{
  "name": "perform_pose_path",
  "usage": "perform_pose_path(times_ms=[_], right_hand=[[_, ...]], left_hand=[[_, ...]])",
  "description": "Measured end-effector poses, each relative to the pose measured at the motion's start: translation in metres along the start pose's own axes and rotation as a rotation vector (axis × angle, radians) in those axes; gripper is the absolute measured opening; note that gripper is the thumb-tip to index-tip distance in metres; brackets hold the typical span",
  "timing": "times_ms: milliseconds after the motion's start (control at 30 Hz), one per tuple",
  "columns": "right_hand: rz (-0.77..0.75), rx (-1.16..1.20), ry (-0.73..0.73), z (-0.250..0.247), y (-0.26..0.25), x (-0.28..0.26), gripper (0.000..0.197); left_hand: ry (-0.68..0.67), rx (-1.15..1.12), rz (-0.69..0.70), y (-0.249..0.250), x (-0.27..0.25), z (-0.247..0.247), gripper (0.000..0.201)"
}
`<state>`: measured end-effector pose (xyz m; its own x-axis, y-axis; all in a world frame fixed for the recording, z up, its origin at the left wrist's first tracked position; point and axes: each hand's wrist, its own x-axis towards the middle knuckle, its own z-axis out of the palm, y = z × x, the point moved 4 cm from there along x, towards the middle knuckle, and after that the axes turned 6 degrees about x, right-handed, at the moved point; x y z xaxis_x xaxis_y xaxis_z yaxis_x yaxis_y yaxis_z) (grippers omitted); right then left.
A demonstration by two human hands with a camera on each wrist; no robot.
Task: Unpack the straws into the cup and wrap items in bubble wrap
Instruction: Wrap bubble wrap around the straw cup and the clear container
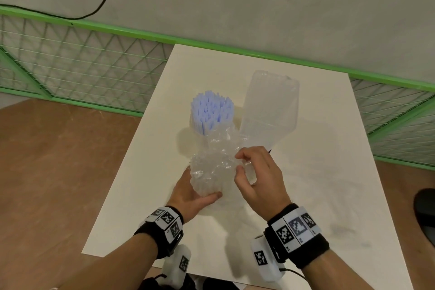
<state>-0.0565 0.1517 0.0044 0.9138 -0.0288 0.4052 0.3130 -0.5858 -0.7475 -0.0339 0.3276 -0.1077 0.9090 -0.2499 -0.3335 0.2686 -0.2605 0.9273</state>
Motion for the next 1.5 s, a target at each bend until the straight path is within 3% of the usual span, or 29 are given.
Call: perform_pose_path(times_ms=[167,367,600,900,1333,1500], right_hand=[[0.017,0.021,-0.015,-0.001,0.002,0.0,0.01],[0.091,0.022,-0.032,-0.003,0.005,-0.003,0.012],[-0.145,-0.08,0.104,-0.025,-0.014,0.016,0.015],[-0.11,-0.014,0.208,-0.056,-0.03,0.045,0.019],[0.02,0.228,0.44,-0.163,-0.055,0.11,0.02],[0.001,0.115,0.285,-0.217,-0.076,0.15,0.046]], left_hand=[[-0.007,-0.005,-0.012,0.001,0.0,-0.001,0.071],[-0.004,-0.027,-0.035,-0.003,0.0,-0.001,0.073],[-0.011,-0.053,-0.057,-0.002,0.0,0.001,0.069],[-0.022,-0.096,-0.057,-0.002,0.001,0.002,0.07],[-0.014,-0.074,-0.111,-0.004,0.0,0.001,0.074],[0.004,-0.034,-0.124,-0.002,0.0,-0.001,0.078]])
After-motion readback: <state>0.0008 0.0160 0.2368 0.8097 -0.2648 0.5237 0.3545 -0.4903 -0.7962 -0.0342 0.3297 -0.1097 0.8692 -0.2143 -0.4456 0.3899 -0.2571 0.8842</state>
